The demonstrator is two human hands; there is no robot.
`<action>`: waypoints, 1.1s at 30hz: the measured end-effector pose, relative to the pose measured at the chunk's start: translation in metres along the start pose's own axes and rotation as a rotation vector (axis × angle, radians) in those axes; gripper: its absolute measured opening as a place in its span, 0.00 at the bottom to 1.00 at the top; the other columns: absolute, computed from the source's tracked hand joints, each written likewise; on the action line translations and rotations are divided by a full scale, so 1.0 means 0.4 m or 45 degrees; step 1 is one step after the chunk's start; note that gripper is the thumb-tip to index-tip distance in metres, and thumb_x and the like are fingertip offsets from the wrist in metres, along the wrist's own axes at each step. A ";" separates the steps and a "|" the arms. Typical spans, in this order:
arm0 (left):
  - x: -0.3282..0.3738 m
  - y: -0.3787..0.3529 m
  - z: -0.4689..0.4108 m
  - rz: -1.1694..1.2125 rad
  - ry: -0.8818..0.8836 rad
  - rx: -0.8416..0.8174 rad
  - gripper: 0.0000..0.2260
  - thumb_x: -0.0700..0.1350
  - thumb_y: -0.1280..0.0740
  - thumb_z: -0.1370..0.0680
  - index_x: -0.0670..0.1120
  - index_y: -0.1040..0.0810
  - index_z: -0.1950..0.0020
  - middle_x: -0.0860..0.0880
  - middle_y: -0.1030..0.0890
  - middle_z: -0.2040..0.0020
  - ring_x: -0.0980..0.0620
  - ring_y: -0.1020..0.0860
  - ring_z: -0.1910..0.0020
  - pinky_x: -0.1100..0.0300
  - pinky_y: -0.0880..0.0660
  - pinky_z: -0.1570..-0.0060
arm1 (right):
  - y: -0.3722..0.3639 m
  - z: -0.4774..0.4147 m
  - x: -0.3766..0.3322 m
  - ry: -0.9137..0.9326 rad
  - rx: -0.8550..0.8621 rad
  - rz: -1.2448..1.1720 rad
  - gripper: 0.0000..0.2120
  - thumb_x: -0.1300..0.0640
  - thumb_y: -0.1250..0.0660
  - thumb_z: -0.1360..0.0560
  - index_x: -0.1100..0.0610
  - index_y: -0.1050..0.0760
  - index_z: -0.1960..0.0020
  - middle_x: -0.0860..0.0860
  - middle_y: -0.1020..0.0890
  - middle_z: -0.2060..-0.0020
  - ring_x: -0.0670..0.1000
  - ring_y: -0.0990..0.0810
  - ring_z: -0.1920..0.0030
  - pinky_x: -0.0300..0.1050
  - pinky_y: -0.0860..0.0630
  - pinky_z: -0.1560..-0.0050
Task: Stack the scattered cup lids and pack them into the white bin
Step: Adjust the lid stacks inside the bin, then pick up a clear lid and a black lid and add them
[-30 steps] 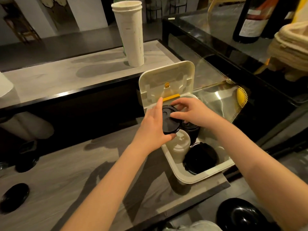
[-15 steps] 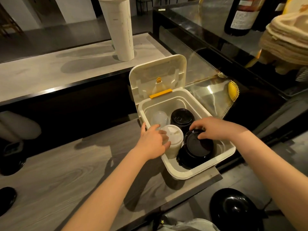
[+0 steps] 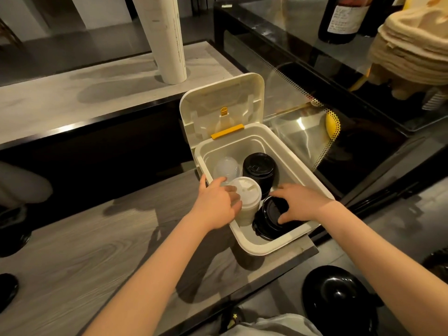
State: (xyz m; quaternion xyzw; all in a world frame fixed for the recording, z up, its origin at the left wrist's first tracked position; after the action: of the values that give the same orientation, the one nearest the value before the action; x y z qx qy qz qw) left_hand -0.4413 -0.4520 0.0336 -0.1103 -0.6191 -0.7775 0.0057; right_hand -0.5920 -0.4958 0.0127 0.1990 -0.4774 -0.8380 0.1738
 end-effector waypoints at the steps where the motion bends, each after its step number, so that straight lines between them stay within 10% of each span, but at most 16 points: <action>1: 0.000 0.000 0.001 0.003 0.000 0.000 0.17 0.54 0.48 0.18 0.57 0.24 0.37 0.58 0.31 0.29 0.50 0.46 0.25 0.40 0.64 0.29 | -0.012 0.001 -0.004 -0.016 -0.041 0.051 0.40 0.46 0.28 0.30 0.49 0.43 0.24 0.50 0.35 0.28 0.53 0.34 0.30 0.48 0.31 0.36; 11: 0.003 0.008 0.006 -0.013 -0.018 0.015 0.17 0.53 0.49 0.18 0.56 0.24 0.37 0.56 0.31 0.29 0.49 0.46 0.25 0.39 0.63 0.29 | -0.036 -0.023 0.009 -0.158 -0.160 -0.063 0.35 0.46 0.41 0.21 0.55 0.55 0.22 0.56 0.36 0.27 0.57 0.34 0.30 0.47 0.34 0.35; 25: -0.158 0.138 0.113 0.110 0.282 0.402 0.23 0.56 0.45 0.20 0.50 0.35 0.27 0.51 0.40 0.24 0.50 0.49 0.24 0.44 0.55 0.27 | 0.165 -0.015 -0.195 0.088 0.626 -0.259 0.27 0.48 0.38 0.22 0.54 0.38 0.26 0.50 0.31 0.30 0.53 0.33 0.31 0.52 0.31 0.35; 33: -0.430 0.130 0.342 0.226 0.602 0.500 0.24 0.56 0.44 0.20 0.49 0.37 0.26 0.51 0.40 0.24 0.51 0.49 0.24 0.46 0.54 0.27 | 0.157 -0.048 -0.528 0.353 0.690 -0.216 0.24 0.48 0.39 0.22 0.53 0.36 0.28 0.50 0.31 0.30 0.51 0.33 0.31 0.47 0.33 0.34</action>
State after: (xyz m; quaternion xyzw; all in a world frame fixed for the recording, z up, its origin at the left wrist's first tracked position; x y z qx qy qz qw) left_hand -0.2433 -0.3544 0.0813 0.0230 -0.7267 -0.6438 0.2385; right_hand -0.3944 -0.4385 0.0936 0.3895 -0.6369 -0.6566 0.1075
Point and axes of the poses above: each hand's wrist, its own z-axis away from the middle knuckle, its own y-axis out of the back of the hand, x = y × z, the point moved 9 cm from there along -z, towards the middle knuckle
